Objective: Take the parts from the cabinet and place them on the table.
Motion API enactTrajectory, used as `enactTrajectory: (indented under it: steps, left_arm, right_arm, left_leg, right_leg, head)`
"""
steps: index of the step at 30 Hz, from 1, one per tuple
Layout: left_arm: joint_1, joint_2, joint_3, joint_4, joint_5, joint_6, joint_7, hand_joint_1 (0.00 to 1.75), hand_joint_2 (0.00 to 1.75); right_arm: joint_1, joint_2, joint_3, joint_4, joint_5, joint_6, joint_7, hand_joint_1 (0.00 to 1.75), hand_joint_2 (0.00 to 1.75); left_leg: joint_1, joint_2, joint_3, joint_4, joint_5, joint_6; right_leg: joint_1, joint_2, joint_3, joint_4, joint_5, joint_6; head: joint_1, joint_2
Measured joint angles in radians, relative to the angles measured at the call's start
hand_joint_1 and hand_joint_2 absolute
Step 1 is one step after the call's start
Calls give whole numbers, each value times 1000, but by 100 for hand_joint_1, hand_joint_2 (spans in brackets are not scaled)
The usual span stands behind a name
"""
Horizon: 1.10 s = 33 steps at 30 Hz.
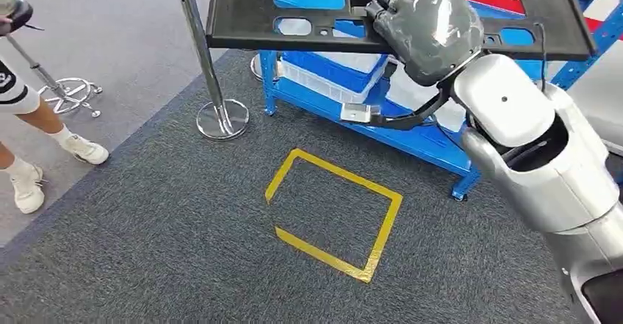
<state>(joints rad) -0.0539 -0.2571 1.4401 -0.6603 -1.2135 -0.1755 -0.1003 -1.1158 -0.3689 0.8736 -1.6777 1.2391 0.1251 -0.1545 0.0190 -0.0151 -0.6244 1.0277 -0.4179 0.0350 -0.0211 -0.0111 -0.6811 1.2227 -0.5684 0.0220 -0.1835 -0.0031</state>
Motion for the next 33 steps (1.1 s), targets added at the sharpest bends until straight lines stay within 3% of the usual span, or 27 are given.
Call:
enactTrajectory:
  steps: [1,2,3,5,6,7,8,9,11,12,13,14,15,17,18,19,21,22,23,24,27,28,29,30,32,33]
  left_arm:
    - [1,0,0,0,0,-1,0,0,175]
    - [1,0,1,0,-1,-2,1,0,175]
    - [2,0,2,0,-1,-2,1,0,175]
    - [2,0,3,0,-1,-2,3,0,175]
    - [2,0,5,0,-2,-2,5,0,175]
    - [2,-1,5,0,-3,-2,6,0,175]
    - [-1,-2,5,0,-5,-2,7,0,175]
    - [0,-1,5,0,-5,-1,8,0,175]
    - [6,-2,7,0,-8,0,8,0,175]
    - [7,2,8,0,-8,1,8,0,175]
    - [8,3,8,0,-8,2,8,0,175]
    - [8,1,8,0,-8,2,9,0,175]
    - [6,1,8,0,-9,2,9,0,175]
    - [5,2,8,1,-10,3,9,0,175]
    - [5,2,8,2,-11,3,8,0,175]
    - [5,2,8,3,-11,6,8,0,175]
    - [5,9,8,8,-14,15,3,0,175]
    - [4,14,8,12,-15,22,1,0,175]
    - [1,18,8,17,-14,27,-1,0,175]
    - [0,24,8,24,-13,35,-3,0,175]
    - [-3,39,8,47,0,53,-11,0,175]
    - [-3,41,8,56,1,59,-13,0,175]
    - [-6,44,8,67,4,67,-15,0,175]
    - [-9,50,8,75,8,73,-16,0,175]
    - [-15,58,8,94,11,82,-16,0,175]
    - [-15,63,8,104,15,88,-16,0,175]
  right_arm:
    - [1,0,0,2,0,0,0,175,175]
    - [2,0,1,3,0,0,1,175,175]
    - [2,0,2,5,0,0,2,175,175]
    - [0,0,3,7,0,4,2,175,175]
    - [-3,0,4,8,0,12,2,175,175]
    - [-8,1,5,9,0,24,2,175,175]
    - [-16,2,6,11,-2,34,1,175,175]
    - [-20,2,7,17,-3,41,1,175,175]
    - [-28,10,8,26,-3,45,1,175,175]
    - [-31,11,8,31,-3,45,1,175,175]
    - [-35,16,9,35,-3,46,1,175,175]
    - [-38,19,9,37,-3,46,2,175,175]
    - [-41,21,10,39,-3,47,1,175,175]
    - [-43,21,12,45,-10,61,0,175,175]
    - [-45,26,15,53,-21,73,0,175,175]
    - [-49,34,16,66,-32,86,-1,175,175]
    - [-73,58,23,96,-46,115,-1,175,175]
    - [-96,76,24,120,-59,137,-1,175,175]
    - [-116,87,24,141,-65,150,0,175,175]
    - [-144,103,25,179,-76,167,1,175,175]
    - [-197,159,37,286,-94,183,8,175,175]
    - [-212,172,37,326,-102,182,12,175,175]
    - [-228,186,39,368,-108,181,20,175,175]
    - [-244,198,40,402,-113,180,24,175,175]
    - [-254,208,40,469,-116,177,26,175,175]
    - [-256,215,40,501,-116,178,31,175,175]
  left_leg:
    - [-3,-10,-4,0,3,3]
    - [-6,-21,-9,2,6,5]
    - [-7,-33,-12,3,8,5]
    - [-9,-59,-15,6,11,2]
    - [-9,-72,-15,9,13,0]
    - [-8,-82,-19,10,14,-3]
    - [-11,-92,-28,17,18,-9]
    - [-7,-100,-33,13,23,-17]
    - [0,-124,-36,4,33,-33]
    - [-6,-135,-39,2,36,-39]
    - [-11,-76,-48,19,18,-41]
    - [-8,-31,-66,61,-15,-45]
    - [-6,-5,-97,132,-55,-52]
    - [0,9,-164,287,-118,-62]
    - [1,9,-172,312,-119,-65]
    - [2,11,-153,282,-96,-67]
    - [1,30,-55,115,-21,-62]
    - [-5,76,1,18,5,-54]
    - [-20,106,10,-4,-11,-43]
    - [-19,84,4,-7,-3,-32]
    - [-19,51,1,-14,6,-18]
    - [-5,41,12,-29,16,-9]
    - [-6,31,12,-34,20,-5]
    - [-6,23,8,-34,24,1]
    - [-6,-5,3,-33,27,4]
    - [-6,-22,1,-30,28,3]
  right_leg:
    - [1,6,-34,78,-32,0]
    - [2,9,-58,130,-44,-3]
    - [2,9,-55,129,-30,-6]
    - [2,17,18,-1,44,-17]
    - [2,42,77,-110,91,-25]
    - [2,90,102,-160,82,-31]
    - [2,91,103,-176,85,-25]
    - [5,78,101,-172,86,-23]
    - [11,58,101,-175,89,-29]
    - [-6,42,105,-190,99,-36]
    - [-3,25,109,-199,104,-41]
    - [-2,19,108,-201,108,-47]
    - [0,6,106,-200,108,-47]
    - [2,-23,104,-198,107,-47]
    - [3,-38,103,-198,107,-47]
    - [4,-50,103,-197,107,-47]
    - [6,-70,104,-196,106,-45]
    - [8,-78,105,-194,104,-42]
    - [16,-86,103,-193,103,-38]
    - [17,-95,101,-193,104,-35]
    - [21,-127,110,-199,104,-23]
    - [14,-103,107,-189,91,-16]
    - [13,-43,91,-152,61,-16]
    - [11,-10,59,-79,20,-17]
    - [9,9,-12,79,-43,-15]
    - [8,10,-33,120,-46,-14]
  head:
    - [0,0]
    - [0,0]
    - [0,0]
    - [0,0]
    - [0,0]
    - [0,0]
    - [0,0]
    - [0,0]
    - [0,0]
    - [0,0]
    - [0,0]
    - [-3,0]
    - [-3,0]
    - [-3,0]
    - [-3,0]
    - [-3,0]
    - [-3,0]
    - [-3,0]
    - [-3,0]
    - [-3,0]
    - [-3,0]
    - [-3,0]
    - [-2,0]
    - [-2,0]
    - [-2,0]
    - [-2,0]
